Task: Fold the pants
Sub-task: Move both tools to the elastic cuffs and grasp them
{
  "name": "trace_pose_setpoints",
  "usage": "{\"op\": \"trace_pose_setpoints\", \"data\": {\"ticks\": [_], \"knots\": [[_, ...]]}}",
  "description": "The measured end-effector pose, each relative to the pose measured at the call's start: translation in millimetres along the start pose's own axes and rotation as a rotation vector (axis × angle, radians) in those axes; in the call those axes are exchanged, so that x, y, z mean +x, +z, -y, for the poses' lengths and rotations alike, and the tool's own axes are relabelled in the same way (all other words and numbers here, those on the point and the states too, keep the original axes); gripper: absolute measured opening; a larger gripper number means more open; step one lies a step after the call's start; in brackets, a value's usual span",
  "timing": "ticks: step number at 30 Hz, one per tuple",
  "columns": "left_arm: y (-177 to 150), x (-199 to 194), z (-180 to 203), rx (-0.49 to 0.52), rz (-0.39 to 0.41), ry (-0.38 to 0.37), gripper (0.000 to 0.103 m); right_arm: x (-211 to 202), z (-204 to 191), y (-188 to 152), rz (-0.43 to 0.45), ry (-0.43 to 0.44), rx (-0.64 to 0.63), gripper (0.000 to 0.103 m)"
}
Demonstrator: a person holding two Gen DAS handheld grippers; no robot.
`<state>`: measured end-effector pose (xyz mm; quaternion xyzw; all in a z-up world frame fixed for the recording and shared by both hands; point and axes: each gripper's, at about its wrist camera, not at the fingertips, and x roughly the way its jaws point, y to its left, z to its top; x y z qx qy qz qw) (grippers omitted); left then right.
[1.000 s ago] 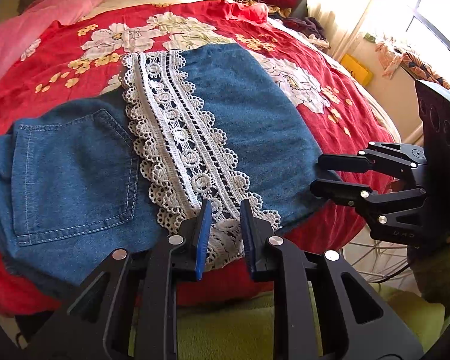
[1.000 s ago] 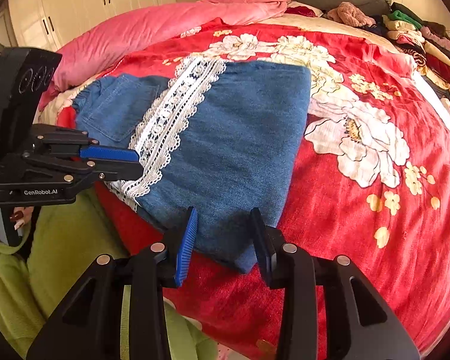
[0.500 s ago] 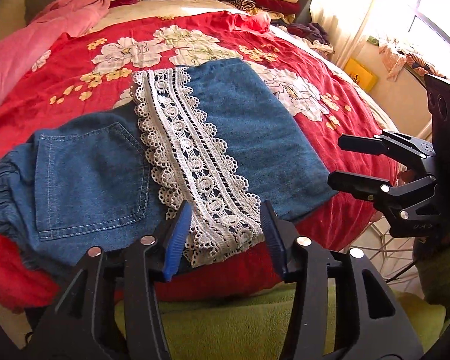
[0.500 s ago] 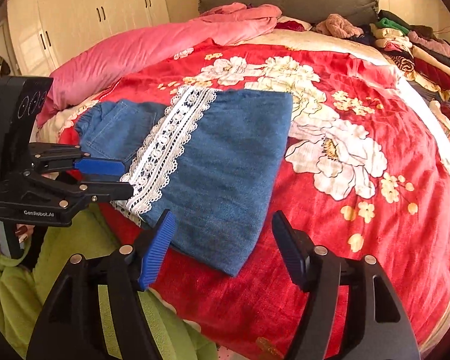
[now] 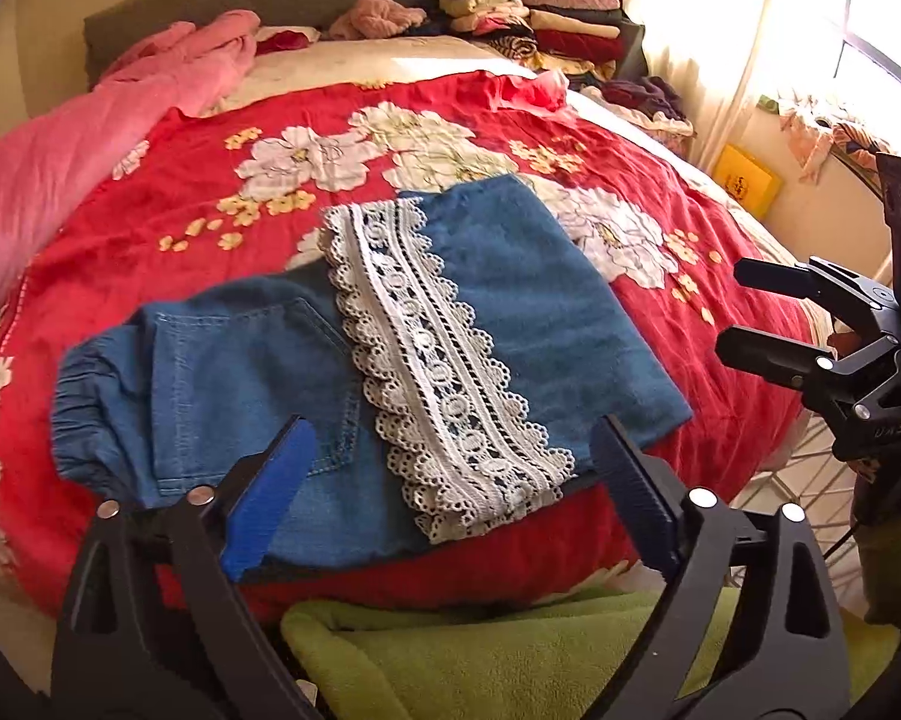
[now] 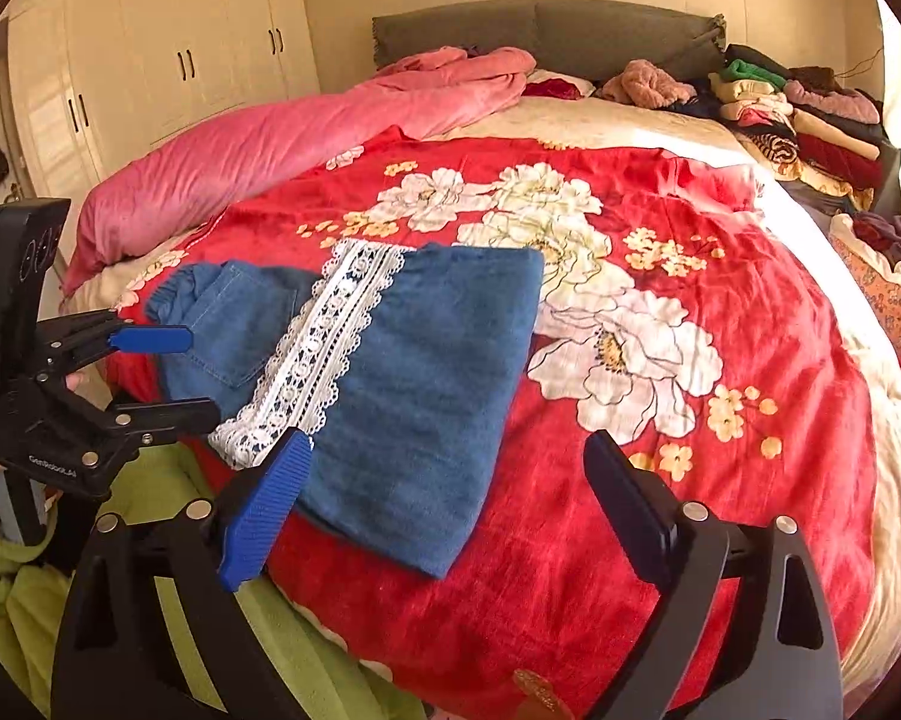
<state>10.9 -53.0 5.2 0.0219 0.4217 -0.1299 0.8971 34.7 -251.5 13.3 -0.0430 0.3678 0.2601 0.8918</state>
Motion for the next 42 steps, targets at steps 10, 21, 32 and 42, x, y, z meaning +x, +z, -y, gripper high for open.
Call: {"op": "trace_pose_setpoints", "data": {"ticks": [10,21,32,42], "knots": [[1,-14,-10,-0.018,0.038,0.046,0.093,-7,-4,16,0.043,-0.012,0.005,0.095],[-8,-28,-39,-0.068,0.080,0.092,0.093,6,-33,47,0.050,0.030,-0.029,0.095],[-23,-32,-88,-0.192,0.093,0.099,0.093,45,-75,78,-0.012,0.093,-0.092,0.095],[-41,-24,-132,-0.310,0.076,0.106,0.093,90,-119,106,-0.071,0.159,-0.197,0.095]]}}
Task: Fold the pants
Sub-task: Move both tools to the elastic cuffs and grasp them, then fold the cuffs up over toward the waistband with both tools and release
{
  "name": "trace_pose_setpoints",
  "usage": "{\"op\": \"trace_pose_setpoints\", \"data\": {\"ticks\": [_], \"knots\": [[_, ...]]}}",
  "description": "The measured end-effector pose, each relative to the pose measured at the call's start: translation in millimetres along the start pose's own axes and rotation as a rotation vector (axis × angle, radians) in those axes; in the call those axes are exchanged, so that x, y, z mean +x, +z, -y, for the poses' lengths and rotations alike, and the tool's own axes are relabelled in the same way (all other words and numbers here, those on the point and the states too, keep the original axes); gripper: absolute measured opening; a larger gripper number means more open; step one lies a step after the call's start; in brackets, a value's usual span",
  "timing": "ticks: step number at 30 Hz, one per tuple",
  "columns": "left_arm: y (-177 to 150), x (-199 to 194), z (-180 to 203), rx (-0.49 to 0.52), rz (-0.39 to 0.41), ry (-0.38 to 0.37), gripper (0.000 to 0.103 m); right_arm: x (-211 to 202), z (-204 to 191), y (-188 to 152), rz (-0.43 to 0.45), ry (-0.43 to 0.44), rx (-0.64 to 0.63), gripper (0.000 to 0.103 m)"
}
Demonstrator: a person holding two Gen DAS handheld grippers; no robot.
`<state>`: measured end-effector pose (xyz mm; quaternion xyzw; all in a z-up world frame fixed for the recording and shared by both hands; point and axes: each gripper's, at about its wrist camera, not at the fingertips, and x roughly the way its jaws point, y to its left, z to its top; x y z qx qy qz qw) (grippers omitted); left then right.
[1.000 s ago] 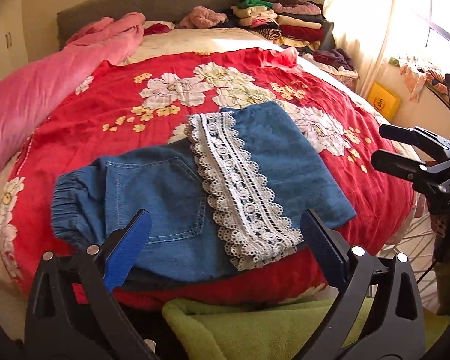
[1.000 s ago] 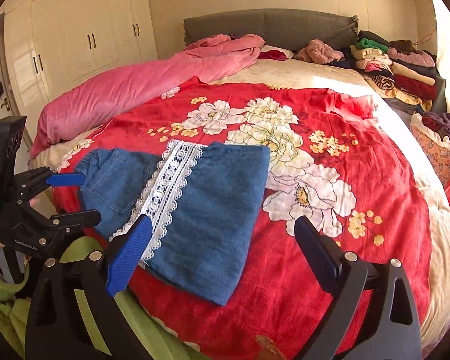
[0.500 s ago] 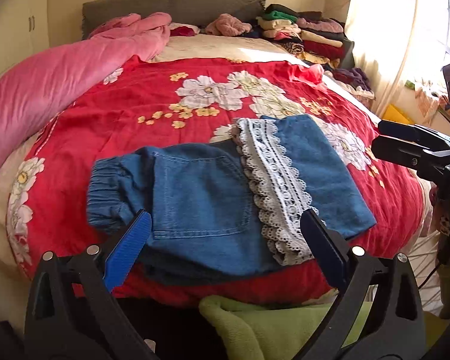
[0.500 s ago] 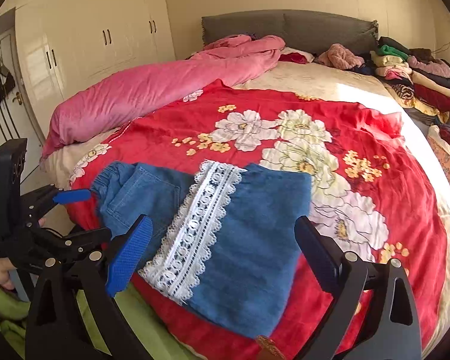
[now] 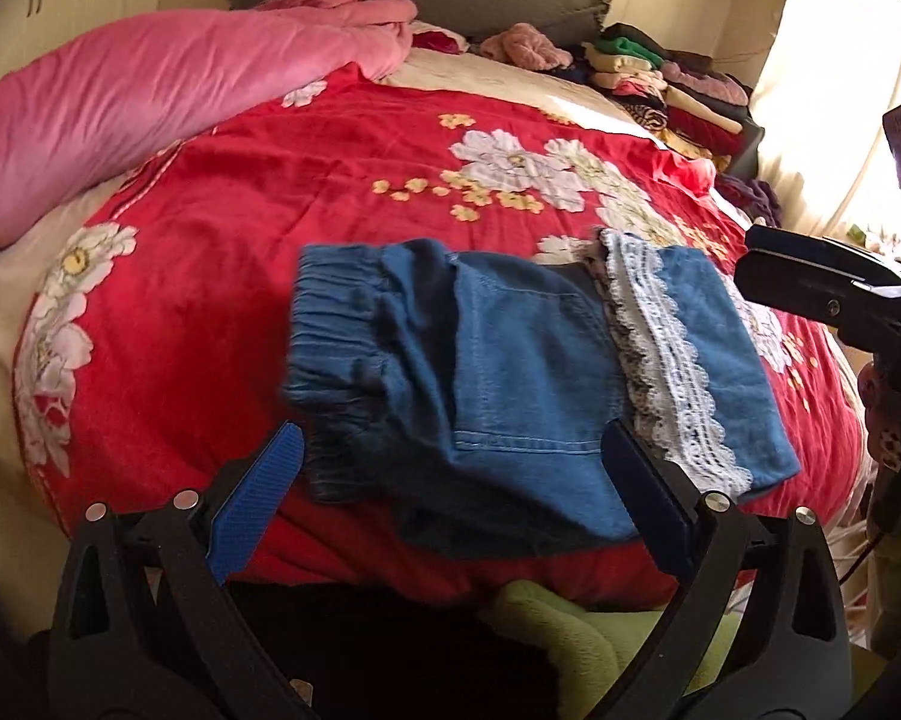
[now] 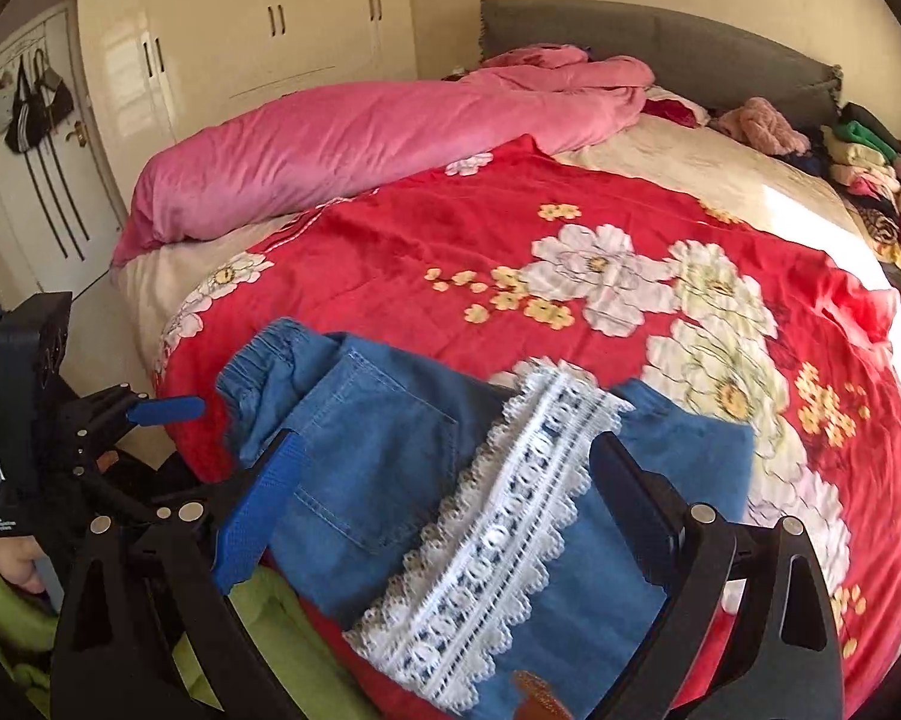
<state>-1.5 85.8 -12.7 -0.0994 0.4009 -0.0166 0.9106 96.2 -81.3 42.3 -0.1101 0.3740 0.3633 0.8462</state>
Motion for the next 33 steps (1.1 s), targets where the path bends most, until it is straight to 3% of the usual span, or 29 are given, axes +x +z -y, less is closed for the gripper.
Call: {"op": "trace_pose_setpoints", "data": {"ticks": [11,13,14,15,27,28,30,31,33], "knots": [[-8,18,-40,-0.119,-0.019,-0.031,0.093,64,-39,37,-0.103,0.102,-0.130,0.095],[-9,22,-44,-0.137,-0.026,-0.055,0.079,75,-47,42,-0.119,0.126,-0.155,0.095],[-11,25,-46,-0.149,-0.031,-0.073,0.065,82,-52,46,-0.132,0.143,-0.166,0.095],[-12,27,-48,-0.156,-0.036,-0.085,0.058,87,-55,48,-0.142,0.154,-0.173,0.095],[-15,30,-51,-0.162,-0.047,-0.102,0.056,164,-80,60,-0.294,0.293,-0.235,0.093],[-15,30,-50,-0.161,-0.049,-0.099,0.056,170,-81,59,-0.308,0.311,-0.228,0.087],[-14,30,-50,-0.162,-0.053,-0.097,0.056,177,-80,56,-0.306,0.354,-0.207,0.066],[-14,29,-49,-0.161,-0.054,-0.095,0.056,176,-80,55,-0.294,0.380,-0.198,0.049],[-13,28,-48,-0.159,-0.058,-0.093,0.056,166,-75,55,-0.252,0.397,-0.193,0.038]]}}
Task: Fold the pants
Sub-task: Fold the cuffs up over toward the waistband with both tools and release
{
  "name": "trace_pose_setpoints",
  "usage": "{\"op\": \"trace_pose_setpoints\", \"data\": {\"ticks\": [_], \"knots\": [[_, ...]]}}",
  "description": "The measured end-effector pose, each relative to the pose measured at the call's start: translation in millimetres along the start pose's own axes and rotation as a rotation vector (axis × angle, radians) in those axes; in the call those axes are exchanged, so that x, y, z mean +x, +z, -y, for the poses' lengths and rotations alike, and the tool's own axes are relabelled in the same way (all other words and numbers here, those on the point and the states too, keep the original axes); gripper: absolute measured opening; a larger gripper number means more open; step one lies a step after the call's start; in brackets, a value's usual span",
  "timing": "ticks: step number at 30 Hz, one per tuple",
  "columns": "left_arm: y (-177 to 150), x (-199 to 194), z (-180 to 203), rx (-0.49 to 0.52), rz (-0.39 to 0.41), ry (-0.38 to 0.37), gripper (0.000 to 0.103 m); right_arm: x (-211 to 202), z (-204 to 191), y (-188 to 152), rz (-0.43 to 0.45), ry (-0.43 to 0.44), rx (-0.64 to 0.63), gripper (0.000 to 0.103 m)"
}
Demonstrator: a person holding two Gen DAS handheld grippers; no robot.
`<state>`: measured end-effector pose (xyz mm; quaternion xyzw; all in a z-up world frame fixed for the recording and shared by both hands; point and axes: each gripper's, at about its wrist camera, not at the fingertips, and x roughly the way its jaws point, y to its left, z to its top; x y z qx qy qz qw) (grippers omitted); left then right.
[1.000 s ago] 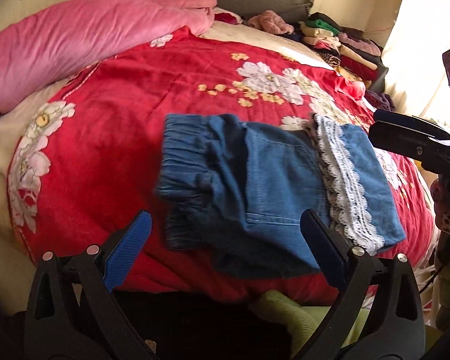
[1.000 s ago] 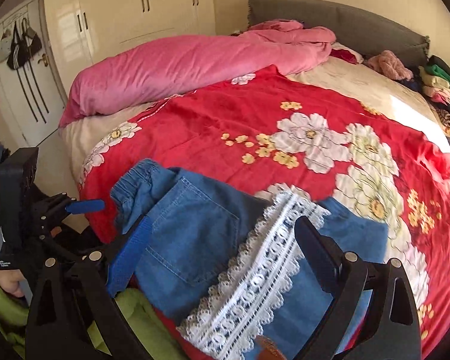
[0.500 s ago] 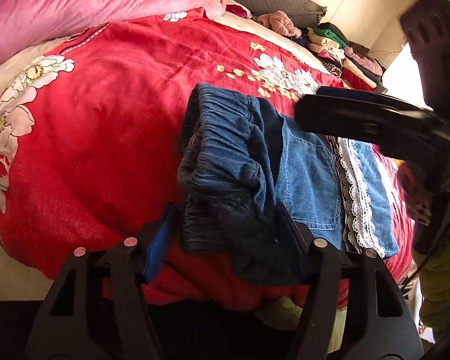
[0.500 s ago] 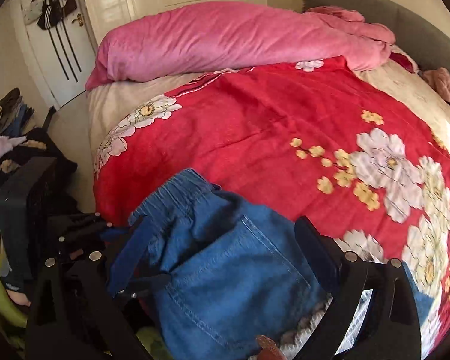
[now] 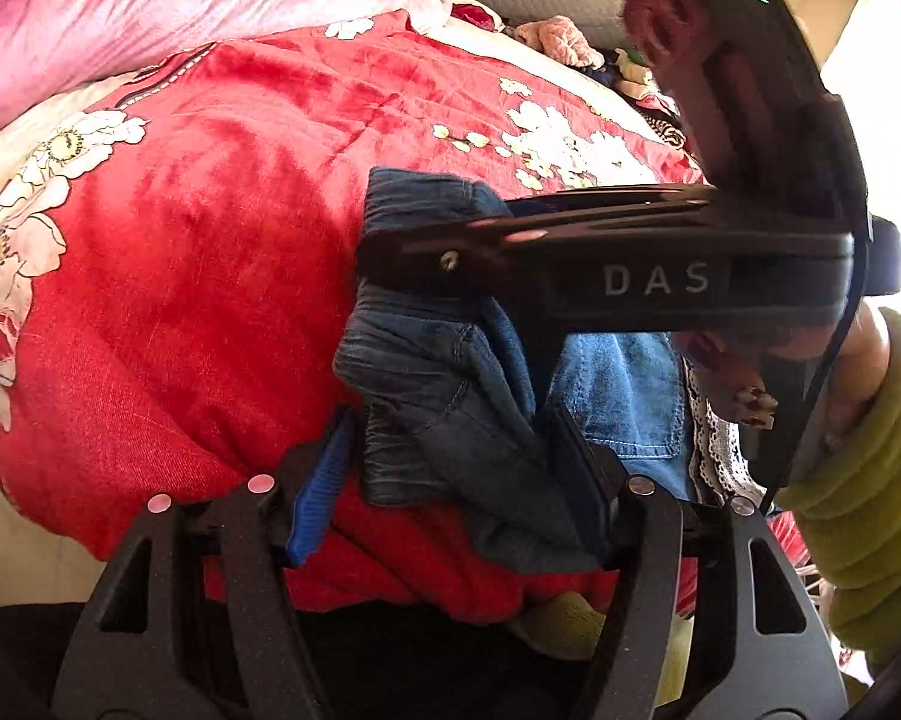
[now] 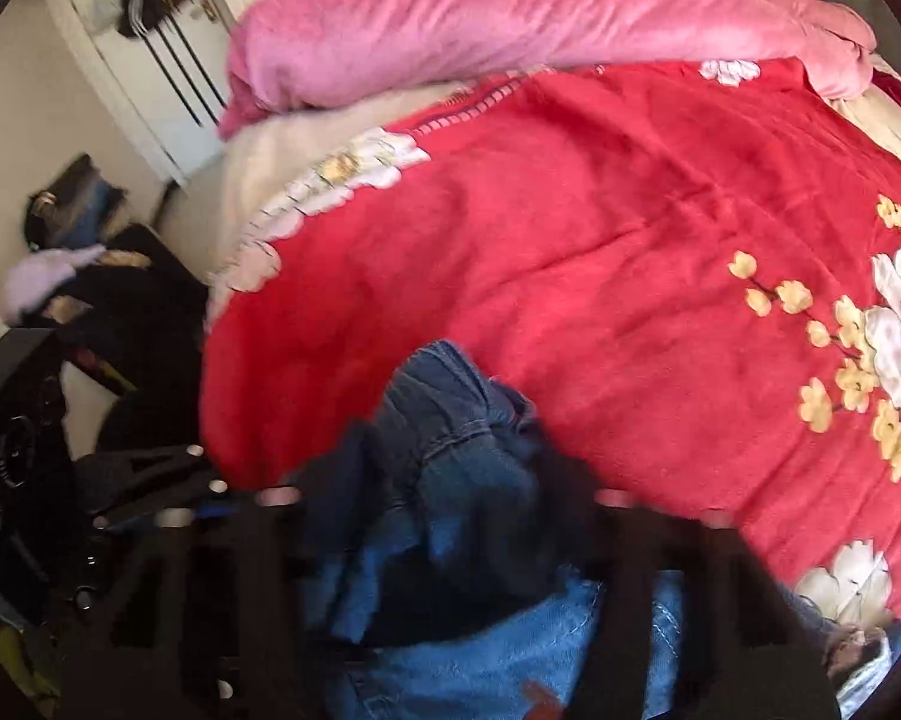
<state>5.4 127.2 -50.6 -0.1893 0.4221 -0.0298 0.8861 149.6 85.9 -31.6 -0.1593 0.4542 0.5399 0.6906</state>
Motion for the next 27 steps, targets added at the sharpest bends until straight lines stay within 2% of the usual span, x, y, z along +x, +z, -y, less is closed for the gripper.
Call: {"op": "trace_pose_setpoints", "data": {"ticks": [2,6,8,14,22,26,27], "knots": [[2,-1,4,0.009,0.000,0.003,0.059,-17,2,-5,0.049,0.025,0.007,0.031],[3,-5,18,0.040,-0.010,-0.017,0.070,-67,9,-24,0.163,0.076,0.032,0.027],[5,-11,28,0.061,0.004,-0.028,0.072,-87,11,-34,0.205,0.071,0.036,0.027],[12,-23,63,0.104,0.038,-0.087,0.085,-135,24,-68,0.313,0.054,0.079,0.024],[15,-8,112,0.178,0.016,-0.122,0.087,-175,59,-112,0.393,0.027,0.170,0.022],[20,9,140,0.185,-0.025,-0.206,0.086,-194,78,-134,0.434,-0.008,0.227,0.023],[21,12,149,0.195,-0.026,-0.225,0.086,-199,85,-141,0.441,-0.037,0.250,0.026]]}}
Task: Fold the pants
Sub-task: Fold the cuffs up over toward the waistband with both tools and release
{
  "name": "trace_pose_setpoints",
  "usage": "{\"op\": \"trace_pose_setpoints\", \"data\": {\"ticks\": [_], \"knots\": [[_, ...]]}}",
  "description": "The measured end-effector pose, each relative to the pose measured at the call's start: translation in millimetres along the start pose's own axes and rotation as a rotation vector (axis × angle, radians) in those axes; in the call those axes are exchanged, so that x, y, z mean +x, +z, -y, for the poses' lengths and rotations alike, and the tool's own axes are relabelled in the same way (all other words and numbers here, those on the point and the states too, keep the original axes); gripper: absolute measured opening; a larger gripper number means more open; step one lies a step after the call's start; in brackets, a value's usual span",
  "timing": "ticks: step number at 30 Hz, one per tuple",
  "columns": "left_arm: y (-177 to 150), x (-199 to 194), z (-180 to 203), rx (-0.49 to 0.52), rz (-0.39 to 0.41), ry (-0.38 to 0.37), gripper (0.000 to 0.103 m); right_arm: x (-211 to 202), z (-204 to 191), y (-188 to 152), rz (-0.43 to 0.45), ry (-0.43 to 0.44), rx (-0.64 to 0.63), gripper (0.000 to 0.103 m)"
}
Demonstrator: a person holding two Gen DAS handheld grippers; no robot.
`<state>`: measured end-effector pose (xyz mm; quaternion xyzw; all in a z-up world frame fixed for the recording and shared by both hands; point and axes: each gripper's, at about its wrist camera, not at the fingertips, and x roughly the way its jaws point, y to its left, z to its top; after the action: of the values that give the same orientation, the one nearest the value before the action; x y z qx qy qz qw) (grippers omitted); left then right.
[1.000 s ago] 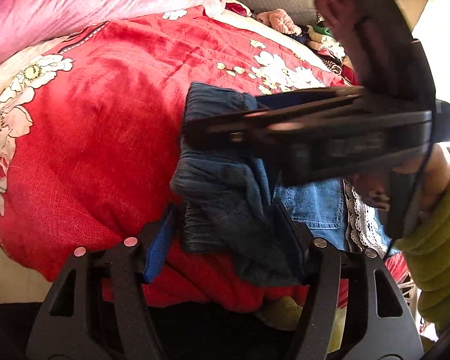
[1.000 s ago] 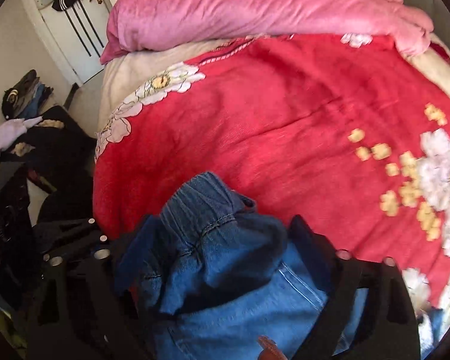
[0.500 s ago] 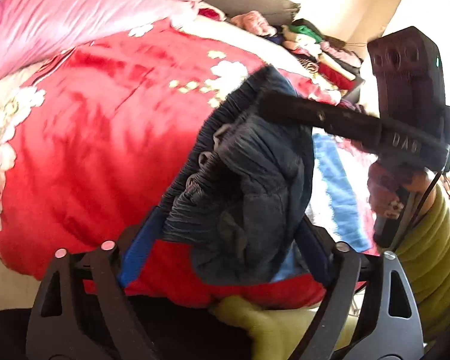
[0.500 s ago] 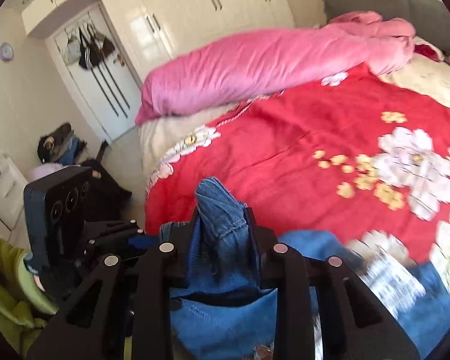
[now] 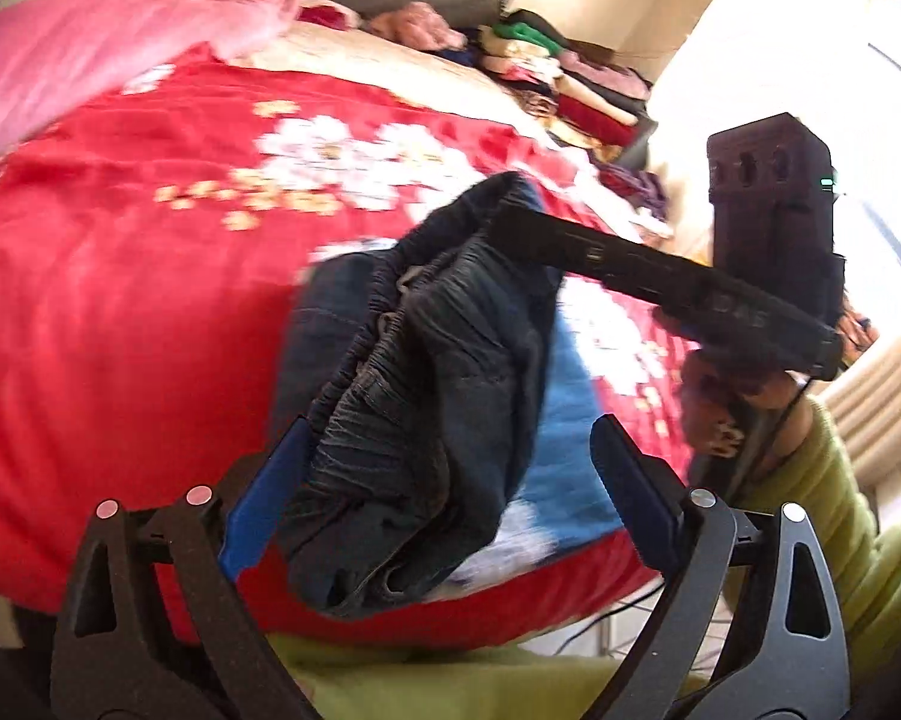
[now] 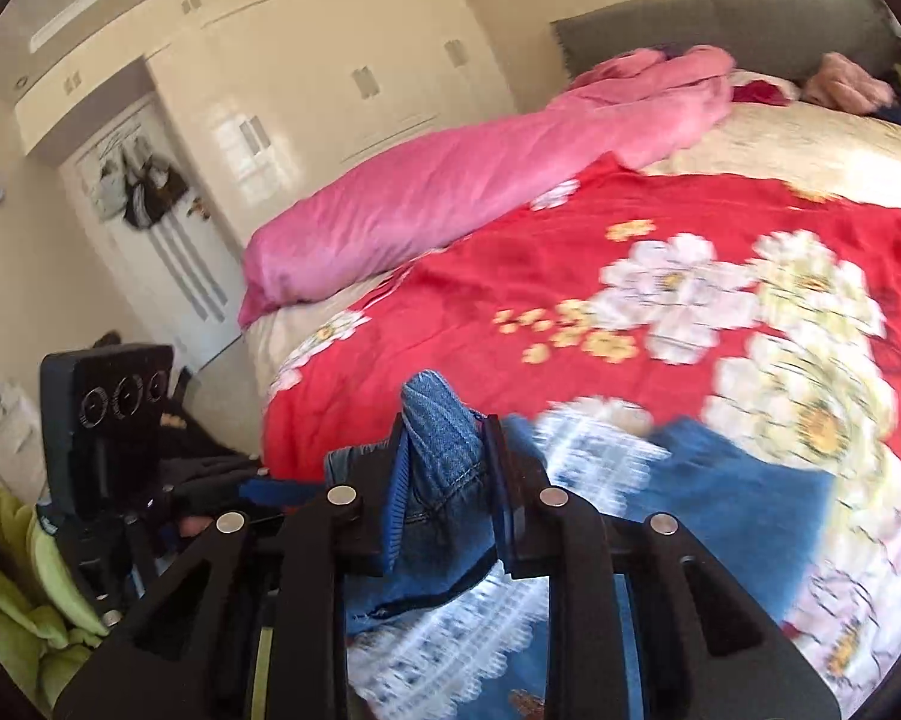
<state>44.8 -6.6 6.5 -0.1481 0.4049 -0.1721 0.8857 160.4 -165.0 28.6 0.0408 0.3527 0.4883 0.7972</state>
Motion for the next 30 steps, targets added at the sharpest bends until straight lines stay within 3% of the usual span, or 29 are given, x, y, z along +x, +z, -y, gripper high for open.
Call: {"op": "trace_pose_setpoints", "data": {"ticks": [2,5,7,12,16,18,19,20,21,23,25,30], "knots": [[2,9,17,0.034,-0.007,-0.063,0.086,-12,15,-5,0.009,-0.075,0.046,0.046],[-4,11,39,0.087,-0.021,-0.241,0.086,-43,37,-21,0.054,-0.148,0.125,0.056],[-8,6,44,0.103,-0.012,-0.275,0.086,-57,47,-35,0.064,-0.193,0.170,0.060],[-2,-9,26,0.099,0.045,-0.075,0.086,-63,45,-62,0.021,-0.221,0.233,0.074],[-4,17,12,0.083,-0.044,0.005,0.086,-40,39,-65,-0.036,-0.134,0.290,0.086],[-12,31,14,0.075,-0.095,-0.021,0.074,-22,44,-63,-0.082,-0.112,0.336,0.086],[-15,36,18,0.079,-0.117,-0.049,0.074,-13,45,-63,-0.105,-0.090,0.362,0.085],[-20,41,26,0.106,-0.134,-0.066,0.074,-4,46,-62,-0.127,-0.062,0.385,0.062],[-23,45,34,0.134,-0.145,-0.074,0.074,0,45,-60,-0.130,-0.042,0.398,0.050],[-27,49,42,0.154,-0.165,-0.113,0.074,0,41,-54,-0.099,0.009,0.400,0.037],[-27,51,42,0.172,-0.159,-0.107,0.074,-5,37,-50,-0.084,-0.029,0.361,0.036],[-22,41,32,0.146,-0.145,-0.119,0.077,-6,52,-66,-0.144,-0.182,0.360,0.037]]}}
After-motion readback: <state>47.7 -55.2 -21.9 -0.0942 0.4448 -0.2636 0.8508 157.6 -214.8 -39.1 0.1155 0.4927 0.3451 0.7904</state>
